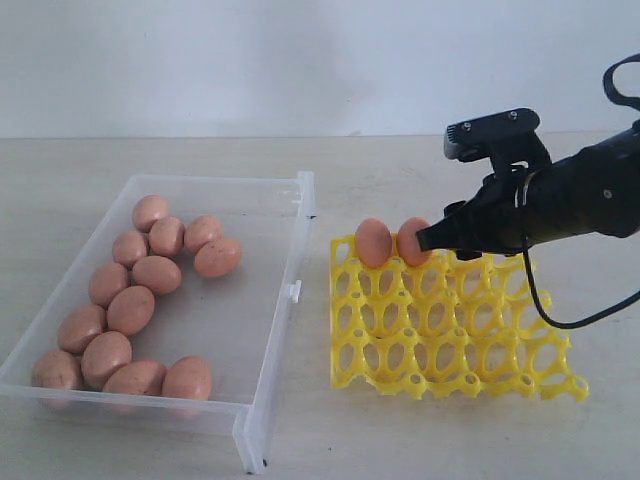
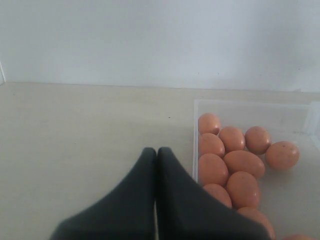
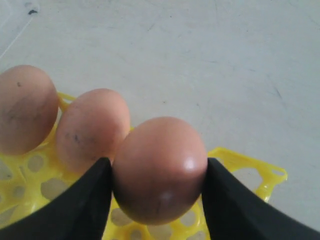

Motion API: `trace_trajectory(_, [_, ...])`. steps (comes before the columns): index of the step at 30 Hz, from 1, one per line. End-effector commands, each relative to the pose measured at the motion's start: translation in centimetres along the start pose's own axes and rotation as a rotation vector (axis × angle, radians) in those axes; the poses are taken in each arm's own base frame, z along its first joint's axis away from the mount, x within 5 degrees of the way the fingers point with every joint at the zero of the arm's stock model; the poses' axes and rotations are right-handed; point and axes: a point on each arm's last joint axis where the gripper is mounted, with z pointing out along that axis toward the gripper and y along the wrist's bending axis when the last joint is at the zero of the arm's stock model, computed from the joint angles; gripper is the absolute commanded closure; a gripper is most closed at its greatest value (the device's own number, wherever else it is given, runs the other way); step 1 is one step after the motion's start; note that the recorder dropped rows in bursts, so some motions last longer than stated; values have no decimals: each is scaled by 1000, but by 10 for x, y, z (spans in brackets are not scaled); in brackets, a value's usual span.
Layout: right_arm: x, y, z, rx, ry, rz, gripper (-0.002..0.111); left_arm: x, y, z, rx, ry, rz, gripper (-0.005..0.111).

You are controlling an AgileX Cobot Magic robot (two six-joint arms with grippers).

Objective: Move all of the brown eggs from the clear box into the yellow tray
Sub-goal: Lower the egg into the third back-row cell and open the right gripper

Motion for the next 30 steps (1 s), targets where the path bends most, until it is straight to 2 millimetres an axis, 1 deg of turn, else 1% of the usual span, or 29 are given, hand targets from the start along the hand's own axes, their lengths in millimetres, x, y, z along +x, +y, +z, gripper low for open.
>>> trace_trajectory(1, [0,2,4,-9,-17,-4,81,-1,0,0,0,-1,-5,111])
trace_trajectory(5, [0,5,4,-16,-21,-9,81,-1,0,0,0,-1,-5,111])
trace_trajectory(16, [5,6,11,-16,5,-9,81,-1,0,0,0,-1,-5,111])
trace_trajectory(25, [4,6,11,-17,-5,-15,81,-1,0,0,0,-1,-5,111])
trace_trajectory(30, [7,6,15,-18,9,-17,81,-1,0,0,0,-1,-5,111])
